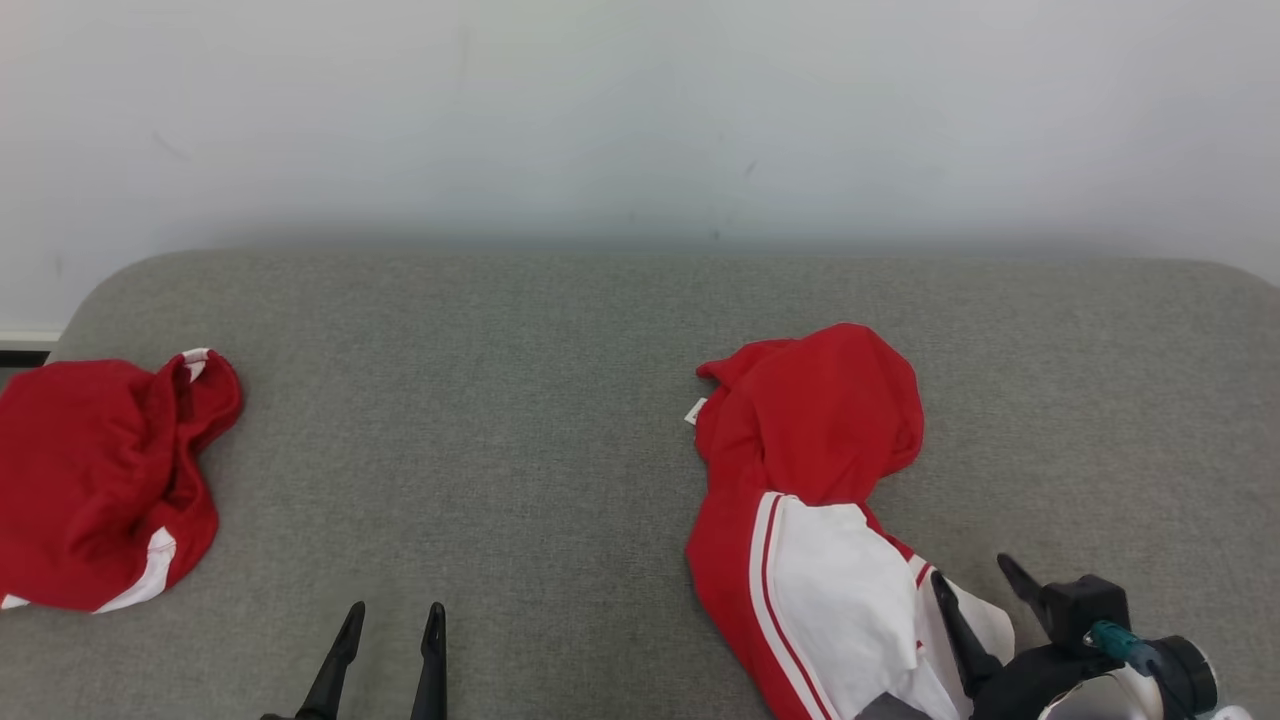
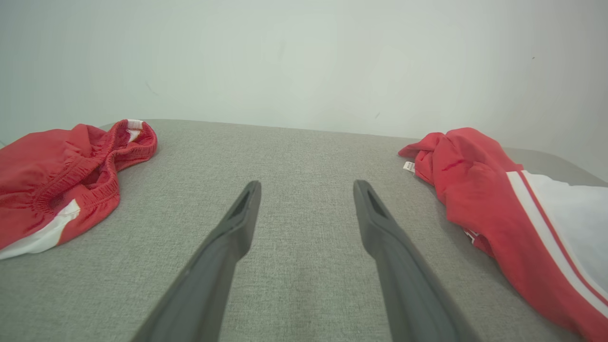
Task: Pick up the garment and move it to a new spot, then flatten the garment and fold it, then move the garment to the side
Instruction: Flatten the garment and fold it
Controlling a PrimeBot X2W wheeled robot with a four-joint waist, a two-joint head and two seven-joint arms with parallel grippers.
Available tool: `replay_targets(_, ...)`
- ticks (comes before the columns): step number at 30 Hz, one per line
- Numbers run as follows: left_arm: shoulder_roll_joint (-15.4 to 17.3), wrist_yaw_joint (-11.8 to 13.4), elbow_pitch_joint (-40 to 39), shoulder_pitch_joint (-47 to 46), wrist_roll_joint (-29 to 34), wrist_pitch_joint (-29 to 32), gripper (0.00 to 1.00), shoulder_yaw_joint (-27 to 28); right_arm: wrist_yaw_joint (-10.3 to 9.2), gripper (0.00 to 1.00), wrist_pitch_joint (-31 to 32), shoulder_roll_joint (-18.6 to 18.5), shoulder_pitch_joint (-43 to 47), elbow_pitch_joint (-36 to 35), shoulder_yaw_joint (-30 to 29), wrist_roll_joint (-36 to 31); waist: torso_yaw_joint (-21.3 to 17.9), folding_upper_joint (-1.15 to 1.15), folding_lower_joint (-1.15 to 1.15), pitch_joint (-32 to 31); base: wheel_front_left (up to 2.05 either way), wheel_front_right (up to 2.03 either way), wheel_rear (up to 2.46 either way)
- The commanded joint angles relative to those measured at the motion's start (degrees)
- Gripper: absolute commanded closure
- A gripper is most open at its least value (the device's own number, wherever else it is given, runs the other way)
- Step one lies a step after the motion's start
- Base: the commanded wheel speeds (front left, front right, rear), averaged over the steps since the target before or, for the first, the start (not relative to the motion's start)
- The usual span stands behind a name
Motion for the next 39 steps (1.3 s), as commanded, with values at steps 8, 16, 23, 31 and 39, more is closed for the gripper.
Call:
replay_targets(8,-0.05,-0.27,-0.13,0.45,-0.39,-0.17,0.0,0.69,-0.13,0.93,4.52,-1.35,-3.53,8.96,6.92,3.45,1.65,0.0,0.0,0.68,0.0,0.0,0.0)
replay_targets(16,-0.06,-0.16,-0.18,-0.94,-0.68,-0.17,0.0,0.46,-0.13,1.0,3.75,-5.76,-9.75,9.76,9.17,6.21,1.79,0.0,0.0,1.92,0.0,0.0,0.0)
replay_targets(23,-0.05,-0.24,0.08,-2.65,-0.89,-0.17,0.0,-0.25,-0.13,1.0,3.9,-13.18,-20.11,11.55,7.01,5.29,3.71,0.0,0.0,3.13,0.0,0.0,0.0)
replay_targets(31,-0.06,-0.3,0.39,-3.54,-1.98,-0.17,0.0,-0.78,-0.13,0.89,6.81,-19.62,-28.95,16.82,7.23,3.06,6.53,0.0,0.0,4.52,0.0,0.0,0.0)
replay_targets(39,-0.05,0.42,0.92,-1.95,-2.05,-0.17,0.0,-0.7,-0.13,0.0,3.2,-17.85,-30.32,20.38,6.18,2.39,5.95,0.0,0.0,2.51,0.0,0.0,0.0)
